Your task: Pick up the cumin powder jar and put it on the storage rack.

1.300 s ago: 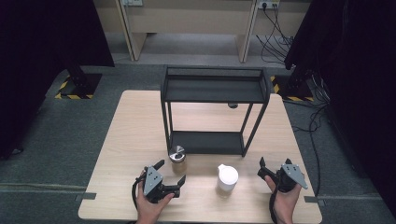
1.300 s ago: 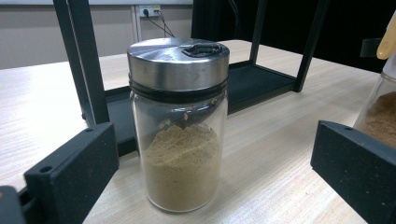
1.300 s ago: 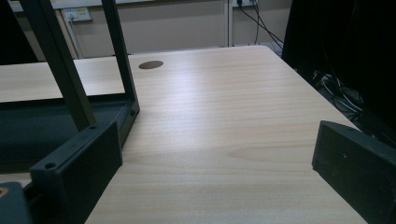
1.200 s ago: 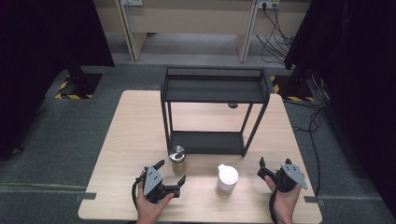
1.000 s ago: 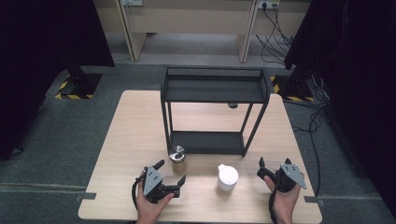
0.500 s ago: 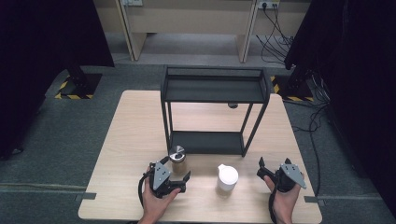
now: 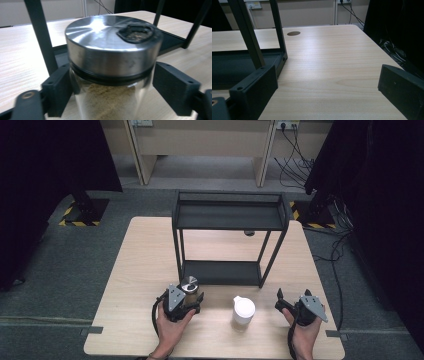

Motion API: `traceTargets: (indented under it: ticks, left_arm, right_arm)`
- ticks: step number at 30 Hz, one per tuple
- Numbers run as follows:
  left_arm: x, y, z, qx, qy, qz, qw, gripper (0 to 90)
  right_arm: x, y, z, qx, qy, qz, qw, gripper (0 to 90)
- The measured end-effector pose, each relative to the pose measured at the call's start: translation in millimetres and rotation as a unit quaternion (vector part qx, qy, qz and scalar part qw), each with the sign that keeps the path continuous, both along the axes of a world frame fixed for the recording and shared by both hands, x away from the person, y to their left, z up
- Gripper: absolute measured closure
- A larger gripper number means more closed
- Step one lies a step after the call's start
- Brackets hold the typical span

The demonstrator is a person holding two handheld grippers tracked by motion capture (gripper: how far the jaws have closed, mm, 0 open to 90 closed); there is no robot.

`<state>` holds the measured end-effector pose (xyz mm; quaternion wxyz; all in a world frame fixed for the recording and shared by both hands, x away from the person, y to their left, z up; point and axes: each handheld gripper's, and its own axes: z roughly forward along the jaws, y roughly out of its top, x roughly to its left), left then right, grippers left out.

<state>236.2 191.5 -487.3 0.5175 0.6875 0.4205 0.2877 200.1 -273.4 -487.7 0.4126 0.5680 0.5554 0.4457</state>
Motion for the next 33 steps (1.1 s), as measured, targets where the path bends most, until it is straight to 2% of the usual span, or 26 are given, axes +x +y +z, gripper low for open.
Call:
traceTargets:
  ticks: [6,22,26,33]
  left_arm:
    - [1.9,-3.0,0.9,0.001,0.003,0.010,0.9999,30.4]
    - [-1.1,-1.6,0.1,0.007,-0.009,-0.002,0.9999,31.1]
    - [-5.2,-0.6,5.2,0.001,-0.021,-0.004,0.9998,31.1]
    - [-16.7,-0.5,21.1,-0.014,-0.054,-0.012,0.9984,31.1]
  right_arm:
    - [0.0,-0.4,0.0,-0.002,0.000,0.003,1.0000,3.2]
    - [-0.1,1.7,0.1,-0.010,0.000,0.004,0.9999,3.6]
    - [-0.1,1.8,0.0,-0.011,0.000,0.004,0.9999,3.6]
    - [-0.3,2.9,-0.3,-0.014,-0.002,0.003,0.9999,3.8]
